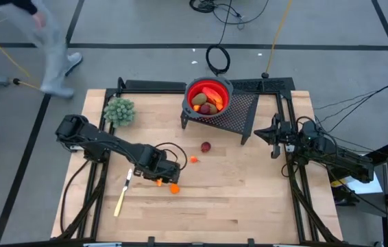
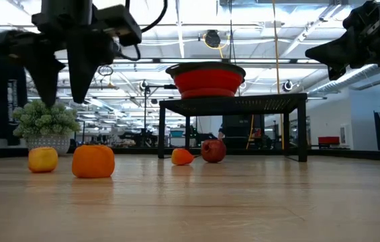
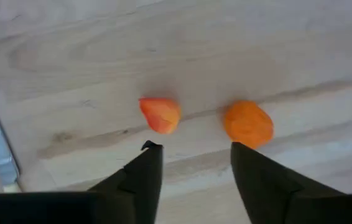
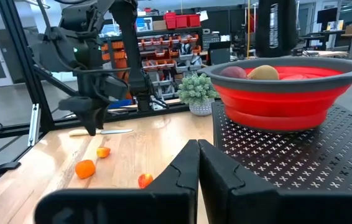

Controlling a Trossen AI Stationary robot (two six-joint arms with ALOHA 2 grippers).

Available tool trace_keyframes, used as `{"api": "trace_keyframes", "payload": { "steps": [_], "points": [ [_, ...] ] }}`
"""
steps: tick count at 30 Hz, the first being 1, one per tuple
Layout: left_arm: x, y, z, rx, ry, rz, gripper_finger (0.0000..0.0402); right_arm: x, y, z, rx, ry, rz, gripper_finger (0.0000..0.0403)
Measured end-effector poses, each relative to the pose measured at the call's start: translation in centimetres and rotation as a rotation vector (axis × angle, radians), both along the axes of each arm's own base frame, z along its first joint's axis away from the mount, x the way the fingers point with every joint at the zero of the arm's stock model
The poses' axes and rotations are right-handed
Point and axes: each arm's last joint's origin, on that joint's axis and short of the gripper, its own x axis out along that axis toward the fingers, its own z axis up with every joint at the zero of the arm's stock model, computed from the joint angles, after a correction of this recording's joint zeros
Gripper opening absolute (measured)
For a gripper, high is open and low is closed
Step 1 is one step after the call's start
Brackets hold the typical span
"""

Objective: Pick & Place Fruit
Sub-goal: Put the pear into the red strainer bowl on the shelf

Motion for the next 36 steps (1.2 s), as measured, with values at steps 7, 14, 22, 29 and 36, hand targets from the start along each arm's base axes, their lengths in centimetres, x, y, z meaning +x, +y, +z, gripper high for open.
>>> {"api": "trace_keyframes", "payload": {
  "steps": [7, 14, 22, 29, 36],
  "points": [
    [-1.1, -0.3, -1.4, 0.014, 0.082, 0.154, 0.0270, 0.0, 0.0, 0.0, -0.001, 0.000, 0.000, 0.0000],
    [-1.6, -0.5, -2.7, 0.006, 0.108, 0.300, 0.0316, 0.0, 0.0, 0.0, 0.000, 0.000, 0.000, 0.0000],
    [-1.8, -0.4, -5.2, -0.033, 0.045, 0.441, 0.0322, 0.0, 0.0, 0.0, 0.014, -0.002, 0.001, 0.0000],
    [-2.2, -0.3, -6.3, -0.055, 0.038, 0.481, 0.0322, 0.0, 0.0, 0.0, 0.018, -0.003, 0.002, 0.0000],
    [-2.2, -0.3, -6.4, -0.051, 0.033, 0.492, 0.0321, 0.0, 0.0, 0.0, 0.018, -0.003, 0.002, 0.0000]
  ]
}}
